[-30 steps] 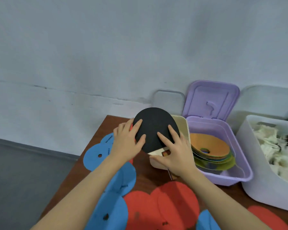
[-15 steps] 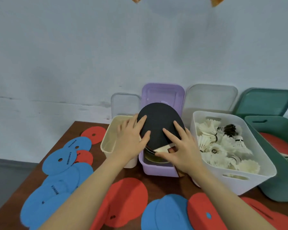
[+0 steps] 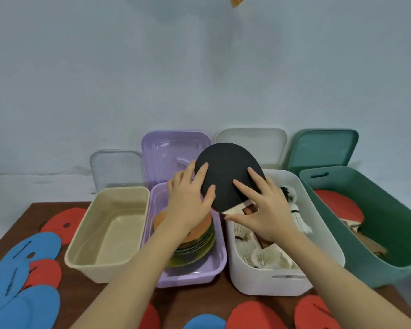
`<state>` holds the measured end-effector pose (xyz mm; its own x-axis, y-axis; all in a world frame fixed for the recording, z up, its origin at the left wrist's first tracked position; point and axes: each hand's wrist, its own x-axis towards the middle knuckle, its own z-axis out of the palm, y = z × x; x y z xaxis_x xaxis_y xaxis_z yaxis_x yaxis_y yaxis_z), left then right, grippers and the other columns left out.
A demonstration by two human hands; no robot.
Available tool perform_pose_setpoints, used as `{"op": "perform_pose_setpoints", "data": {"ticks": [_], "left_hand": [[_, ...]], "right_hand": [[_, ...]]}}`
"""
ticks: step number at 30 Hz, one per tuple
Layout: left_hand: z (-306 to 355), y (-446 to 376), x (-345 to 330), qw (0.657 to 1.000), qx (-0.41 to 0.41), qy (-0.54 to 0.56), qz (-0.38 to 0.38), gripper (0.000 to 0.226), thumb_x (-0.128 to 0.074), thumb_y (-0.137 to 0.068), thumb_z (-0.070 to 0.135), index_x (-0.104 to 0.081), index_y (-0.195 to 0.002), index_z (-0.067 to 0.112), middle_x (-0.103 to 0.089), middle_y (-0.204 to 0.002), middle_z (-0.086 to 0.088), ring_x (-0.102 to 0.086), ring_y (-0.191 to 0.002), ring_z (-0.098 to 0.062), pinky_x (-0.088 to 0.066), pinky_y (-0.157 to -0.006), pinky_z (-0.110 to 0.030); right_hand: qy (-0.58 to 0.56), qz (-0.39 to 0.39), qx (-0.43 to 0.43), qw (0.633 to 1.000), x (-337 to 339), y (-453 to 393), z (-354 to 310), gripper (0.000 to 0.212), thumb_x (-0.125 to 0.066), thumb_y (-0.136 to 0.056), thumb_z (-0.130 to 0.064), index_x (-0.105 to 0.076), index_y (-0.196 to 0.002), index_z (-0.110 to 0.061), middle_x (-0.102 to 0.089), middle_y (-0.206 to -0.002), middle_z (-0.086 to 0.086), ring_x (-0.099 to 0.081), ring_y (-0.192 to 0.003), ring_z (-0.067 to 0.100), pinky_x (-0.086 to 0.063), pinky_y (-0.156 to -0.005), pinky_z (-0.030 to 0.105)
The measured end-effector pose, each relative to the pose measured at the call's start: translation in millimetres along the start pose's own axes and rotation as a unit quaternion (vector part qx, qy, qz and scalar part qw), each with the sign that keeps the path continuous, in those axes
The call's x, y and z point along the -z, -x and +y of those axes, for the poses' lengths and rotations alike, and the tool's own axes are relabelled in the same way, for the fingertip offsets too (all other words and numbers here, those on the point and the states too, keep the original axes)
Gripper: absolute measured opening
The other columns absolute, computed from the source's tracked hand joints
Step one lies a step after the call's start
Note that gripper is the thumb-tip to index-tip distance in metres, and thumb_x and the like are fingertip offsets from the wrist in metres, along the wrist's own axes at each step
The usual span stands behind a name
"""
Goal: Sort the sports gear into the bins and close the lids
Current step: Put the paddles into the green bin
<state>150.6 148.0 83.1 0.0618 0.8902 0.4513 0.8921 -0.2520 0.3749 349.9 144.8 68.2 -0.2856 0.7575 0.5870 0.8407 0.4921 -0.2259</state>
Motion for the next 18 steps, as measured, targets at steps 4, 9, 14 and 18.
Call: {"op": "perform_pose_setpoints", "data": {"ticks": [4, 9, 14, 18], "left_hand": [[35.7, -20.4, -19.4, 0.999, -0.027, -0.012, -0.017, 0.064, -0.024, -0.087, 0.053, -0.034, -0.144, 0.023, -0.032, -0.149, -0.006, -0.032, -0.127, -0.029, -0.024, -0.103, -0.042], [92.8, -32.5, -49.6, 0.999, -0.021, -0.037, -0.014, 0.070, -0.019, -0.083, 0.055, -0.037, -0.142, 0.022, -0.037, -0.146, -0.007, -0.036, -0.124, -0.030, -0.027, -0.099, -0.042], [165.6, -27.9, -86.9, 0.999, 0.007, -0.040, -0.028, 0.058, -0.037, -0.092, 0.044, -0.033, -0.144, 0.018, -0.035, -0.145, -0.012, -0.037, -0.125, -0.031, -0.029, -0.102, -0.044], [225.7, -29.0, -127.2, 0.999, 0.012, -0.024, -0.042, 0.053, -0.052, -0.091, 0.032, -0.043, -0.137, 0.009, -0.046, -0.132, -0.019, -0.046, -0.114, -0.035, -0.037, -0.093, -0.046]], "right_hand": [[-0.004, -0.002, -0.021, 1.000, 15.5, 1.6, 39.7, 0.079, -0.052, -0.066, -0.078, -0.057, -0.127, -0.029, -0.042, -0.144, 0.010, -0.047, -0.123, 0.035, -0.046, -0.090, 0.050], [-0.010, -0.013, -0.016, 1.000, 41.2, 12.2, 100.7, 0.076, -0.056, -0.065, -0.073, -0.057, -0.127, -0.029, -0.042, -0.144, 0.010, -0.046, -0.122, 0.039, -0.043, -0.092, 0.051], [-0.007, -0.034, -0.001, 0.999, 76.9, 35.0, 169.1, 0.079, -0.055, -0.064, -0.076, -0.056, -0.128, -0.030, -0.041, -0.145, 0.009, -0.043, -0.126, 0.039, -0.043, -0.092, 0.050], [0.014, -0.055, -0.001, 0.998, 102.4, 57.6, 230.8, 0.079, -0.054, -0.064, -0.076, -0.057, -0.128, -0.030, -0.042, -0.145, 0.009, -0.043, -0.125, 0.041, -0.043, -0.091, 0.050]]}}
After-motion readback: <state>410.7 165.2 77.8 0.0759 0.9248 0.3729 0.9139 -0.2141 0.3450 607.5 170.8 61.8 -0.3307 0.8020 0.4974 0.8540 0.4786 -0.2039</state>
